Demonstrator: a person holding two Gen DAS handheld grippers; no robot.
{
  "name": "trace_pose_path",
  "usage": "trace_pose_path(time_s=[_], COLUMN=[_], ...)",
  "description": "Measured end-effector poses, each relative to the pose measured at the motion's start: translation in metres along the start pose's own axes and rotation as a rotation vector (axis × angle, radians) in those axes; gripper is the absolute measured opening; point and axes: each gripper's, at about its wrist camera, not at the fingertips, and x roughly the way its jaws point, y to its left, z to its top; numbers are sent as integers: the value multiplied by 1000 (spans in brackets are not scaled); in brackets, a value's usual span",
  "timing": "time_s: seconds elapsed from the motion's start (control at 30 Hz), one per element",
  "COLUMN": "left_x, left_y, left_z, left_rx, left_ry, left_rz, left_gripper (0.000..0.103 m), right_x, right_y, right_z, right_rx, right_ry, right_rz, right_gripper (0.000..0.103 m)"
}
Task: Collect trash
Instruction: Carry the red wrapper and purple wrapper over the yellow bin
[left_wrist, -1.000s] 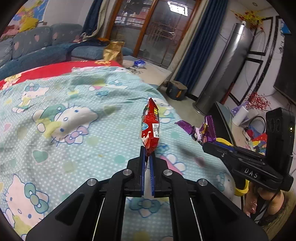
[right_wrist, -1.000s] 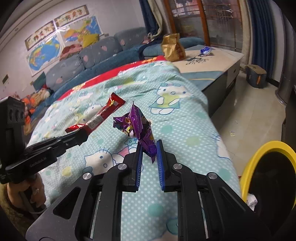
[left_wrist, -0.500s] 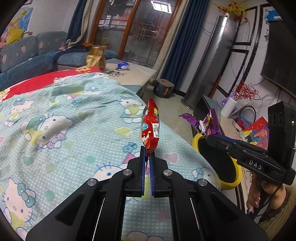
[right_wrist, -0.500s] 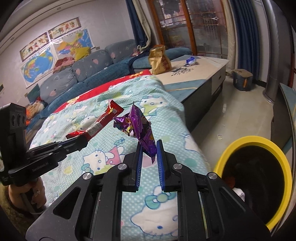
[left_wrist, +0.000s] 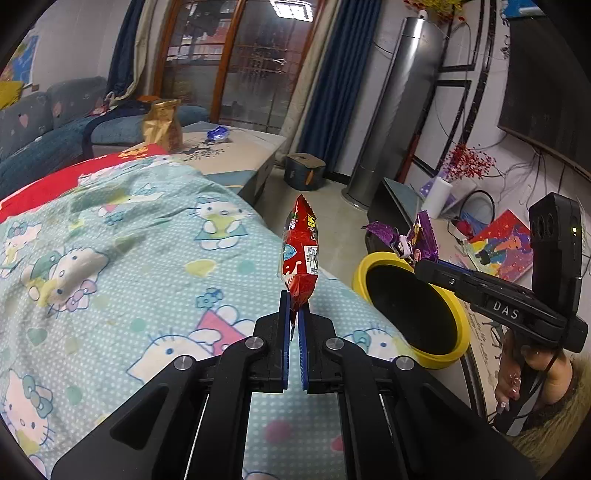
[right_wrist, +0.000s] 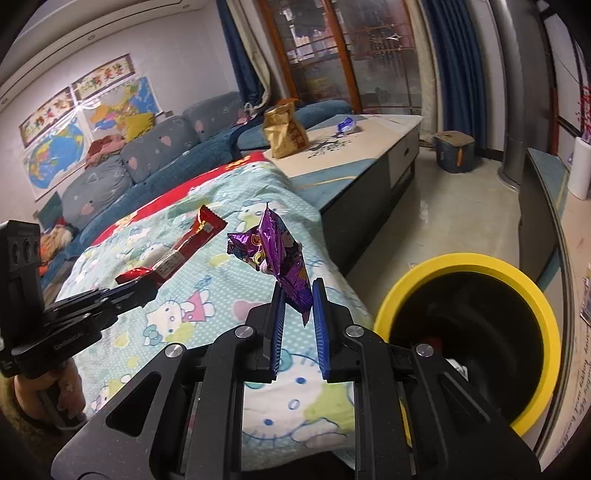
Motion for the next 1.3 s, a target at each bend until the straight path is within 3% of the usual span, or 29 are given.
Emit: trace_pose_path(time_s=[1.3], left_x=[44], left_y=[-110], left_z=[0], left_rx=[243], left_ry=[54], left_rz=[-156], left_gripper=[4], right_x=[-51], right_y=[-106], right_z=[-23], right_rx=[196], right_ry=[-42], right_rz=[-257], right_gripper=[11])
